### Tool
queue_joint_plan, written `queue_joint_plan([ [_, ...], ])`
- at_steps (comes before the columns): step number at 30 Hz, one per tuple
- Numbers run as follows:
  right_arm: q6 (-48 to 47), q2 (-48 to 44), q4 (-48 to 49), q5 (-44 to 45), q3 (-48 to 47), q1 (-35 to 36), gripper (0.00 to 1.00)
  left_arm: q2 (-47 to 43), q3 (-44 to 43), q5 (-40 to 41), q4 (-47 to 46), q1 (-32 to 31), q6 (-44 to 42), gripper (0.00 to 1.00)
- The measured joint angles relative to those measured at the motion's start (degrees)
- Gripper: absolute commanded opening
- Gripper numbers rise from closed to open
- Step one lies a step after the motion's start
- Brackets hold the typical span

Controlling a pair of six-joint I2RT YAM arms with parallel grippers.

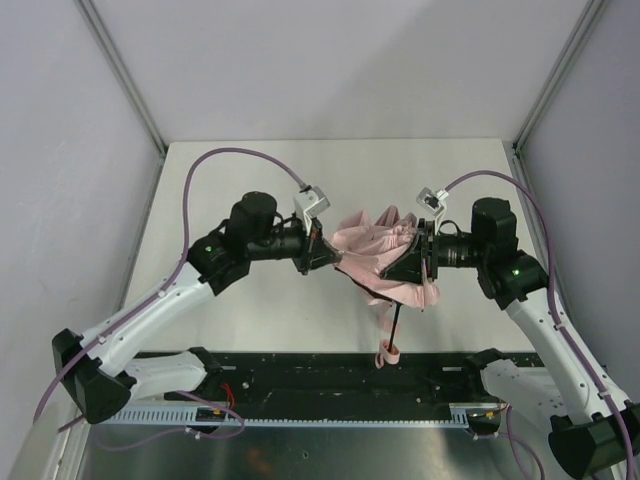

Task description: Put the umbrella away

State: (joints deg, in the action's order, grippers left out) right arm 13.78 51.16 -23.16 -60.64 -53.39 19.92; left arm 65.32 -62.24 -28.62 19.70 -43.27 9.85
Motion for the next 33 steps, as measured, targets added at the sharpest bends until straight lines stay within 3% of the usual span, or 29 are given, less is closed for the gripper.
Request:
queue_joint_plan([
  [8,-0.39,-0.15,-0.28,-0.61,0.00,-0.02,0.00,-5.64,0.11,-0.68,2.73,1.79,-3.63,0.00],
  [15,2.99,-0.15,3.45,-4.66,0.00,-0.13,0.00,-12.90,5.33,-0.94,1.66,1.84,-7.43,0.00],
  [16,3.61,-0.20,4.09,-5.20,0.00,-0.13,0.00,-13.97,5.99,-0.79,1.55,1.84,-7.89,0.13],
  [19,5.25,-0.85,5.46,-7.13,0.00,-0.66,0.00,-16.74,6.73,0.66,2.05,2.34,-8.87,0.71],
  [20,5.73,-1.33,5.81,-7.80,0.00,-1.05,0.00,-17.42,6.73,1.33,2.32,2.99,-8.59,0.85],
  [21,6.01,-1.81,6.16,-8.33,0.00,-1.36,0.00,-17.84,6.73,1.49,2.34,3.76,-8.02,0.92],
  [27,6.14,-3.21,6.80,-9.09,0.00,-1.90,0.00,-15.82,6.73,-5.05,0.00,6.82,-0.61,0.99],
  [33,6.08,-3.34,6.80,-9.05,0.00,-1.90,0.00,-13.79,10.45,-15.19,-10.97,6.38,9.57,0.99],
])
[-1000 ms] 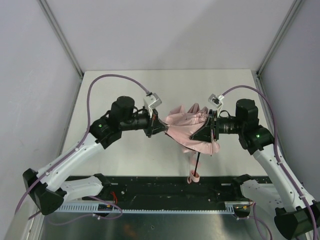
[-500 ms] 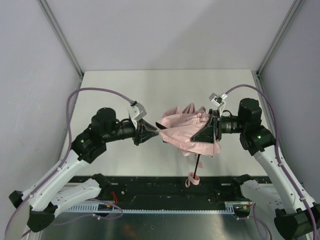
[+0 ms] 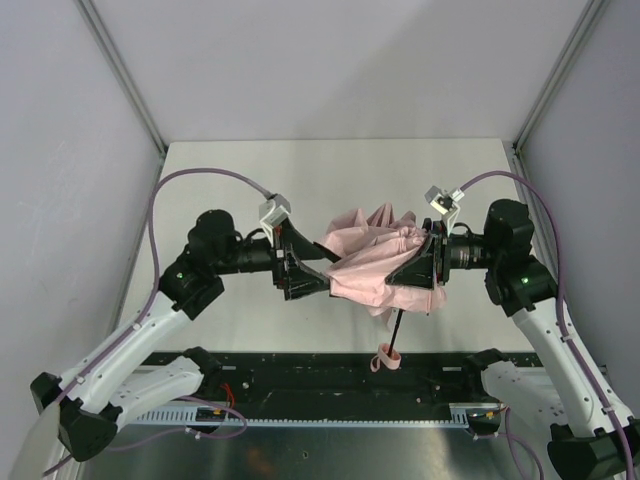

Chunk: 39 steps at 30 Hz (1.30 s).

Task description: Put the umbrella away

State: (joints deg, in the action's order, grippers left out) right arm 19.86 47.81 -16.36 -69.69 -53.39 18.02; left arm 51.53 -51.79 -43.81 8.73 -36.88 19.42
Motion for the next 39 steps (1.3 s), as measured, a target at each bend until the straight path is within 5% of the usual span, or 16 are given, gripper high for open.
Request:
queue_joint_plan([
  [4,-0.04,-0.20,-0.02,-0.02,0.00,0.00,0.00,0.52,1.92,-2.95,-6.75,-1.79,5.14,0.88],
  [9,-0.20,-0.44,0.02,-0.09,0.00,-0.17,0.00,2.82,1.97,-4.61,-11.74,-2.82,8.85,0.13],
  [13,-0.11,-0.72,0.46,-0.59,0.00,-0.83,0.00,2.86,2.08,-4.20,-11.19,-1.55,7.96,0.01],
  [22,5.62,-2.43,6.58,-0.81,0.00,-1.64,0.00,-2.34,2.45,1.18,-4.61,3.58,-0.11,0.00],
  [26,7.10,-2.51,8.31,-1.70,0.00,-2.01,0.00,-0.70,0.00,5.33,-0.61,4.76,-2.89,0.51],
  [28,6.45,-2.45,7.63,-1.51,-0.39,-2.49,0.00,0.37,-0.98,7.45,1.73,5.81,-3.89,0.66],
  [32,-0.35,0.81,-1.75,5.31,-5.79,-3.13,0.00,-0.02,-1.81,13.92,6.03,6.67,-5.07,0.75],
  [39,-9.25,10.27,-14.47,37.44,-14.97,-3.58,0.00,-7.43,-2.27,30.42,11.08,6.82,-6.73,0.83],
])
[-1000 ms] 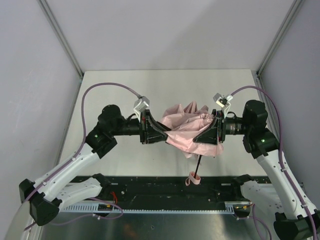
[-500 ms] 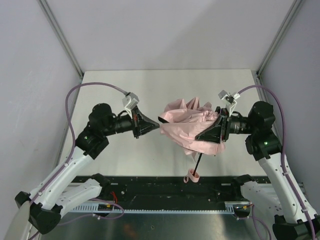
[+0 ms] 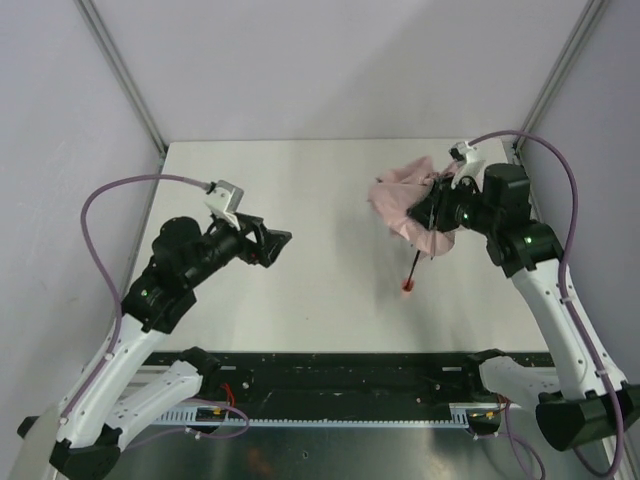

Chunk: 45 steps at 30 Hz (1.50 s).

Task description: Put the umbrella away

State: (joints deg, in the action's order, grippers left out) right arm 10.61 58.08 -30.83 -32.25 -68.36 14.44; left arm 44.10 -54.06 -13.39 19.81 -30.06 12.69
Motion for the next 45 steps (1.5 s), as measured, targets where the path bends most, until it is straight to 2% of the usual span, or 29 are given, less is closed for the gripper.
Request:
queue_joint_plan([
  [3,-3.30,4.42,-4.61,17.64,-3.26,0.13,0.00,-2.14,0.00,6.88,1.16,-1.20,-0.26,0.84],
  [6,-8.33,12.07,-7.98,36.54,-11.30,1.27,0.00,-3.26,0.13,11.80,1.68,-3.87,-0.22,0.84],
  [10,-18.60,22.18,-4.61,57.90,-20.94,5.90,0.00,-4.44,1.38,15.54,2.21,-7.34,-0.13,0.84],
  [14,-32.24,29.79,3.10,71.04,-22.10,13.33,0.00,-5.22,3.08,16.41,2.29,-8.46,-0.33,0.83],
  [17,-40.09,37.73,6.45,75.17,-22.16,18.16,0.00,-6.71,5.01,17.29,2.21,-8.24,-0.31,0.82],
  [20,-43.21,44.57,6.56,75.06,-20.83,22.67,0.00,-10.14,8.11,17.53,2.25,-7.72,0.39,0.82],
  [24,-42.18,51.36,3.58,71.82,-18.84,29.51,0.00,-14.58,11.74,17.46,2.56,-7.39,3.50,0.81],
  [32,-33.07,60.67,-4.59,56.57,-17.16,41.94,0.00,-16.50,18.01,18.32,2.89,-7.28,16.87,0.81],
  [34,-32.00,61.48,-6.73,52.94,-17.22,42.60,0.00,-16.31,20.00,19.19,3.32,-7.28,21.00,0.82],
  [40,-29.83,61.46,-10.03,36.33,-19.26,38.75,0.00,-13.51,24.70,21.07,3.74,-7.26,32.87,0.80],
  [45,-26.47,61.75,-7.89,23.61,-17.90,34.88,0.00,-10.29,28.13,20.20,1.33,-7.23,40.57,0.85],
])
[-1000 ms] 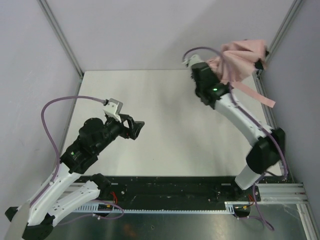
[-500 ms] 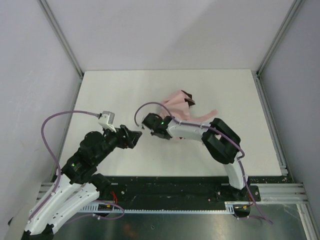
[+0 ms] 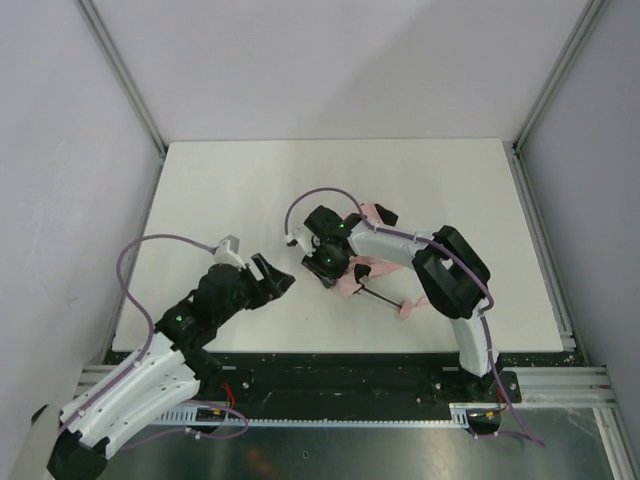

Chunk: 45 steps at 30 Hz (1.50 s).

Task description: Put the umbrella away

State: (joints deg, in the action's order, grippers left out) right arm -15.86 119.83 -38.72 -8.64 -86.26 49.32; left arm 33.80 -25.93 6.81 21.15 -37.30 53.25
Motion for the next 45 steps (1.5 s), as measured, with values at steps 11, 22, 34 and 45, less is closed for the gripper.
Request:
queue_joint_plan([
  [11,8.92,1.55,13.29,-29.03,5.27,-4.24,0.00,10.78,15.54,-9.14,-23.47,2.14,21.18,0.91],
  [22,12.94,0.11,22.14,-35.41,10.84,-5.09,0.00,17.64,17.38,-10.03,-34.95,8.85,37.00,0.96],
  [34,13.79,-0.55,23.63,-35.39,11.67,-5.09,0.00,37.97,10.86,-13.09,-45.90,10.08,33.00,0.94],
  [45,11.45,-1.84,23.65,-35.26,12.44,-5.09,0.00,47.74,11.08,-15.67,-56.08,9.86,30.25,0.76],
])
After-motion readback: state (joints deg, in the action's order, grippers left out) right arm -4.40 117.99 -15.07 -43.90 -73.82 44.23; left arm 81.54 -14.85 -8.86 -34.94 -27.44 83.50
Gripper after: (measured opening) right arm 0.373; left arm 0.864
